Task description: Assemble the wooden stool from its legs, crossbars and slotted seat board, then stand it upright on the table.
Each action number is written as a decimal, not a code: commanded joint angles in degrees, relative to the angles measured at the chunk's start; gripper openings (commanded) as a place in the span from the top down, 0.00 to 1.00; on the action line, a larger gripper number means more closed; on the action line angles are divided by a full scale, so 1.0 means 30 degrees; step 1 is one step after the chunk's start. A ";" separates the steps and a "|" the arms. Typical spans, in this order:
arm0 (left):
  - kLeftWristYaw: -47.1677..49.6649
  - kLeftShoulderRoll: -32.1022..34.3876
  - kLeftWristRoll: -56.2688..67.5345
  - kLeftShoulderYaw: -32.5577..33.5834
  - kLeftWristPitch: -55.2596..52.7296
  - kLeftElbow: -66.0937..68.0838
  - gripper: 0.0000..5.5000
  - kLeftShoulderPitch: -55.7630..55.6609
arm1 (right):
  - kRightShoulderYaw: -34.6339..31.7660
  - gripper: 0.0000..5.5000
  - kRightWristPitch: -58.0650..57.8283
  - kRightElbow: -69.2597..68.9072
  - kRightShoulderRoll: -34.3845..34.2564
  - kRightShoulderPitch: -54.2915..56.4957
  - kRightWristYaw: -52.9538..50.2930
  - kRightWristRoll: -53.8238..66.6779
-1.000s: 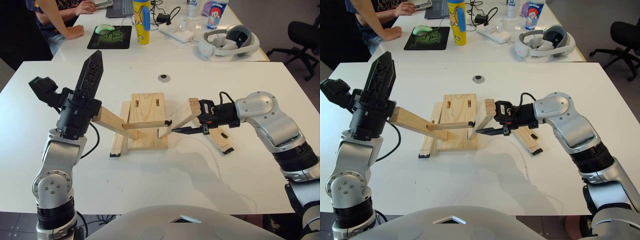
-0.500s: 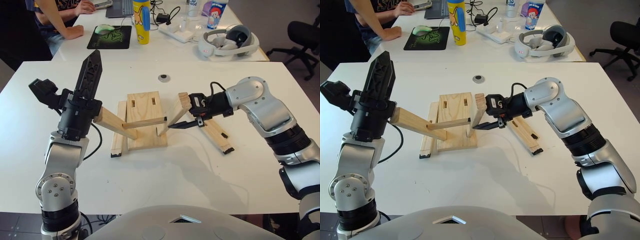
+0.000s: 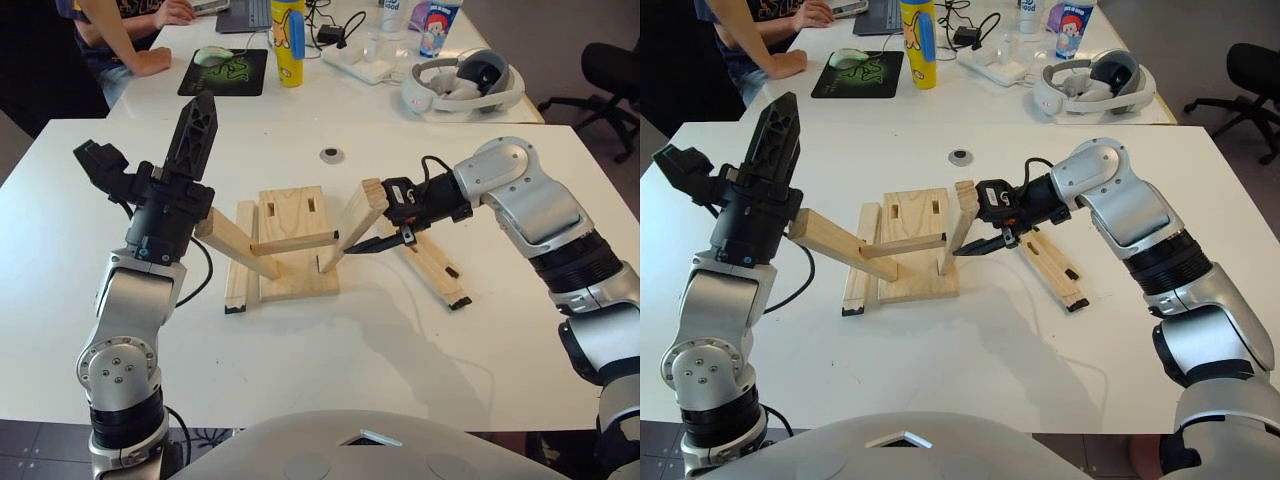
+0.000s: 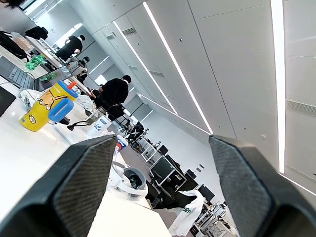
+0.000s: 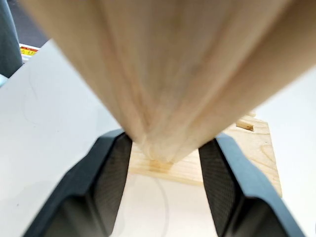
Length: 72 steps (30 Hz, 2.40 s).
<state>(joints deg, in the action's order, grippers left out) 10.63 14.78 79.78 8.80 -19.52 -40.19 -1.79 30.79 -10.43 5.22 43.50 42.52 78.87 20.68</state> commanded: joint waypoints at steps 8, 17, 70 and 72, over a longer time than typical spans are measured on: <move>0.2115 0.0664 0.0664 -0.0570 -0.0868 -0.0283 0.37 -0.3961 | 0.2513 0.83 -0.0636 0.1992 0.0983 -0.0596 0.4330 -0.4588; 0.2202 0.1685 0.1127 0.1302 -0.0684 0.0054 0.37 -0.4417 | -0.3590 1.00 -0.3511 0.3011 -0.1193 -0.0022 -0.1448 -0.3246; 0.0372 0.2648 0.1418 0.2168 -0.2737 0.2225 0.37 -0.2932 | -0.7073 1.00 -0.9007 -0.9625 -0.2966 -0.6150 -1.0194 1.0220; 0.0366 0.2573 0.1372 0.2121 -0.2771 0.2276 0.37 -0.2977 | -0.9134 1.00 -0.8863 -0.8734 -0.4840 -0.4218 -1.2459 1.2721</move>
<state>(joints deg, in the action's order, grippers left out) 11.30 22.01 83.81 15.45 -27.21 -33.94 -9.72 5.40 -33.88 -25.76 33.92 27.70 48.00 55.16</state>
